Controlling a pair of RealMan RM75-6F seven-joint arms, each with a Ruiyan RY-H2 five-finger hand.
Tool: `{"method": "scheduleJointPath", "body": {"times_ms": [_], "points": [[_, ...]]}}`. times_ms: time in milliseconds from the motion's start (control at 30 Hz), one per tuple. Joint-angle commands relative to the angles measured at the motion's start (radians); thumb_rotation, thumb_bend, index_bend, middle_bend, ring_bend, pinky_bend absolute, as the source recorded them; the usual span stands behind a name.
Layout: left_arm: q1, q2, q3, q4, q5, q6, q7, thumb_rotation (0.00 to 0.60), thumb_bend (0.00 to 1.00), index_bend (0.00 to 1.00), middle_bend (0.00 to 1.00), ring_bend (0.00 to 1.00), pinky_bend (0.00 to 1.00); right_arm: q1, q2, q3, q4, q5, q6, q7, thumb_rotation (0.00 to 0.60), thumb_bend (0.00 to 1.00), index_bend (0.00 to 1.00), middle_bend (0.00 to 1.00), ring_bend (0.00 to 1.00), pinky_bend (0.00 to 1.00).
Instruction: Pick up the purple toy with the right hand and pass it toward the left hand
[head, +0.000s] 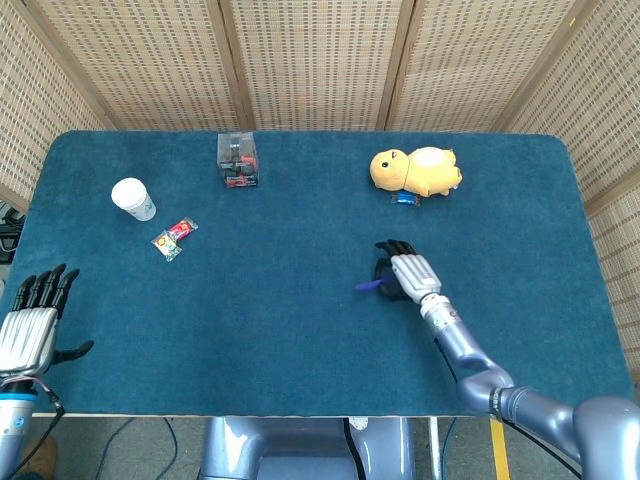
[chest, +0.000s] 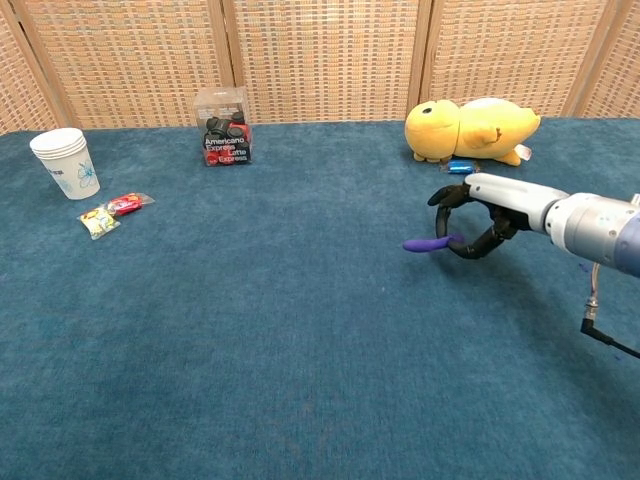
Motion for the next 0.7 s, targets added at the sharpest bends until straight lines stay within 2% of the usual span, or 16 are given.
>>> {"method": "scheduleJointPath", "body": {"times_ms": [33, 267, 400, 533, 700], "points": [[-0.015, 0.007, -0.005, 0.009, -0.001, -0.020, -0.004, 0.600, 0.00, 0.00, 0.00, 0.00, 0.00, 0.003, 0.022, 0.042, -0.067, 0.055, -0.018, 0.025, 0.600, 0.61, 0.61, 0.20, 0.00, 0.00], [-0.075, 0.057, -0.015, 0.025, 0.058, -0.085, -0.027, 0.600, 0.00, 0.00, 0.00, 0.00, 0.00, 0.023, 0.059, 0.121, -0.216, 0.219, -0.067, 0.013, 0.600, 0.61, 0.62, 0.21, 0.00, 0.00], [-0.141, 0.101, -0.026, 0.035, 0.133, -0.157, -0.139, 0.600, 0.00, 0.00, 0.00, 0.00, 0.00, 0.055, 0.092, 0.172, -0.321, 0.360, -0.101, -0.010, 0.600, 0.61, 0.62, 0.21, 0.00, 0.00], [-0.198, 0.120, -0.038, 0.060, 0.205, -0.191, -0.201, 0.600, 0.00, 0.00, 0.00, 0.00, 0.00, 0.097, 0.117, 0.196, -0.391, 0.489, -0.102, -0.056, 0.600, 0.61, 0.62, 0.21, 0.00, 0.00], [-0.279, 0.087, -0.069, 0.114, 0.262, -0.222, -0.224, 0.600, 0.00, 0.00, 0.00, 0.00, 0.00, 0.162, 0.134, 0.209, -0.458, 0.637, -0.065, -0.128, 0.600, 0.61, 0.62, 0.21, 0.00, 0.00]]}}
